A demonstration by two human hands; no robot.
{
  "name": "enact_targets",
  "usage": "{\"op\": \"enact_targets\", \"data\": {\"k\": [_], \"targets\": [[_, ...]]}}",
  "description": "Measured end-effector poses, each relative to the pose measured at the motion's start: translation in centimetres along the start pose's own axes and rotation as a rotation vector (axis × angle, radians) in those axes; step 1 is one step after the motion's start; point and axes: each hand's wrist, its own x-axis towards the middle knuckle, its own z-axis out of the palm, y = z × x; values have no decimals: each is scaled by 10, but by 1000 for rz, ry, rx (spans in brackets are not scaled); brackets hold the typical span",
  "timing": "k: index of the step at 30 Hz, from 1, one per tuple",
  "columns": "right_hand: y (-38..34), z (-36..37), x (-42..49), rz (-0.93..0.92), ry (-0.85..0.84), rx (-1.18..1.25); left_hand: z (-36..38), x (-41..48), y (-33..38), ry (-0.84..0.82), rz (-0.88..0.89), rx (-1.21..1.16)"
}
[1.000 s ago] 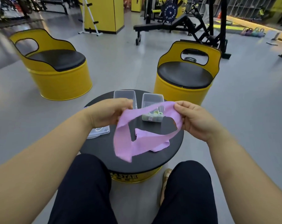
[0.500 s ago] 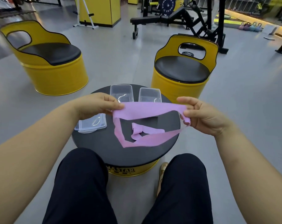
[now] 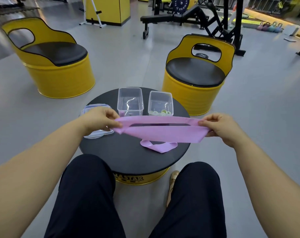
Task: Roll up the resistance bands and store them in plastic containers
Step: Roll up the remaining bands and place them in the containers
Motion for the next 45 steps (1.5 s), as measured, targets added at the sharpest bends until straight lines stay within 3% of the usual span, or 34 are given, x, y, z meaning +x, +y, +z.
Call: {"op": "enact_targets", "data": {"k": [3,6,10,13,17,19,24,28,31,36,41,45], "targets": [[2,9,-1,40,-101,-88,12,8,-2,347,50,152],[7,20,2,88,-109,7,24,14,-3,440,68,231],[16,28,1,163,-119,281,33,13,-5,281,16,63],[14,28,0,98,-98,360,33,9,-15,179,-68,0],[-8,30,-5,-113,-224,437,28,0,-23,-247,-179,201],[-21,36,-9,-214,-333,396,32,-4,-10,-371,-150,254],[-49,51,-16,-370,-448,254,58,-13,52,-308,110,-310],[-62,50,-20,-421,-394,278,78,-14,83,-319,229,-365],[-68,43,-18,-485,-295,220,86,-12,94,-248,231,-512],[-76,31,-11,-516,-216,43,83,-6,103,-80,226,-503],[-82,18,-6,-434,-394,203,72,-1,117,12,238,-561],[-91,26,0,-338,-262,368,59,5,123,78,254,-609]]}}
